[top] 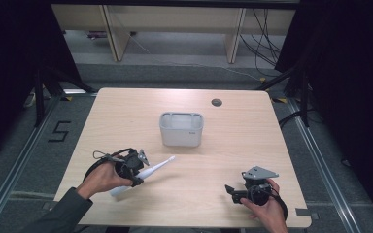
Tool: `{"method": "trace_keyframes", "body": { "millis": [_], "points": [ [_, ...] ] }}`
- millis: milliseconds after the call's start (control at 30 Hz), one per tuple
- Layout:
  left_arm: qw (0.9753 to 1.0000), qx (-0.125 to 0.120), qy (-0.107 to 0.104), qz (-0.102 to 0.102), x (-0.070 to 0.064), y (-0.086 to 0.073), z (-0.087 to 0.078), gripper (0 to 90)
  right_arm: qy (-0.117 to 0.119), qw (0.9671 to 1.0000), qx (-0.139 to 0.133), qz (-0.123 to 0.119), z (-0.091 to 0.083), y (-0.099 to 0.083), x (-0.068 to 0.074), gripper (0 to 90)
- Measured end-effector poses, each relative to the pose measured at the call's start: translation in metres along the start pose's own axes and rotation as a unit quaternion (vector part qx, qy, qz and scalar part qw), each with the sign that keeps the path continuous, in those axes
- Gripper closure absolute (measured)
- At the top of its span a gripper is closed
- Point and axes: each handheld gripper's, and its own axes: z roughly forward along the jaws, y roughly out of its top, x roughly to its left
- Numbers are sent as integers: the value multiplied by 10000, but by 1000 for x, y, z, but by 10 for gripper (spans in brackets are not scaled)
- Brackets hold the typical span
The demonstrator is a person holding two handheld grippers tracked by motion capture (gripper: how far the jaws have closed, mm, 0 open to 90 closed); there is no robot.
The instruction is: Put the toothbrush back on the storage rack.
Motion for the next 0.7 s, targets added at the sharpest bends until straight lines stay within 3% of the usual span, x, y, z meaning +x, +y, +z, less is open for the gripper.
{"method": "trace_keyframes", "body": {
  "millis": [67, 100, 200, 233, 267, 367, 400, 433, 467, 500, 533, 567, 667, 700],
  "points": [
    [9997, -223, -25, -54, 1, 1, -8, 661, -71, 10000, -20, -34, -1, 0, -1, 199],
    [9991, -413, -15, -123, 1, 1, -13, 660, -66, 9999, 9, 79, -1, 0, 1, 199],
    [9966, -809, 34, -125, 4, 2, -22, 660, -69, 9999, 18, 114, -1, 0, 1, 199],
    [9966, -809, 34, -125, 4, 2, -22, 660, -69, 9999, 12, 103, -1, 0, 1, 199],
    [9940, -1074, 86, -167, 6, 2, -26, 660, -62, 9999, 10, 103, -1, 0, 1, 199],
    [9881, -1495, 154, -326, 8, 3, -31, 660, -63, 9999, 6, 106, -1, 0, 1, 199],
    [9863, -1595, 190, -372, 9, 3, -33, 660, -68, 9999, 7, 106, -1, 0, 1, 199],
    [9863, -1595, 190, -372, 9, 3, -33, 660, -68, 9999, 7, 106, -1, 0, 1, 199],
    [9822, -1832, 163, -382, 13, 3, -35, 660, -63, 9999, 6, 119, -1, 0, 1, 199],
    [9822, -1832, 163, -382, 13, 3, -35, 660, -73, 9999, 14, 115, -1, 0, 1, 199],
    [9784, -1995, 145, -513, 16, 3, -36, 659, -83, 9999, -5, 109, -1, 0, 0, 199],
    [9784, -1995, 145, -513, 16, 3, -36, 659, -83, 9999, -5, 109, -1, 0, 0, 199],
    [9702, -2307, 265, -686, 19, 4, -37, 660, -51, 9999, 5, 121, -1, 0, 1, 199],
    [9649, -2499, 297, -747, 20, 6, -38, 660, -64, 9999, 12, 138, -1, 0, 1, 199]
  ]
}}
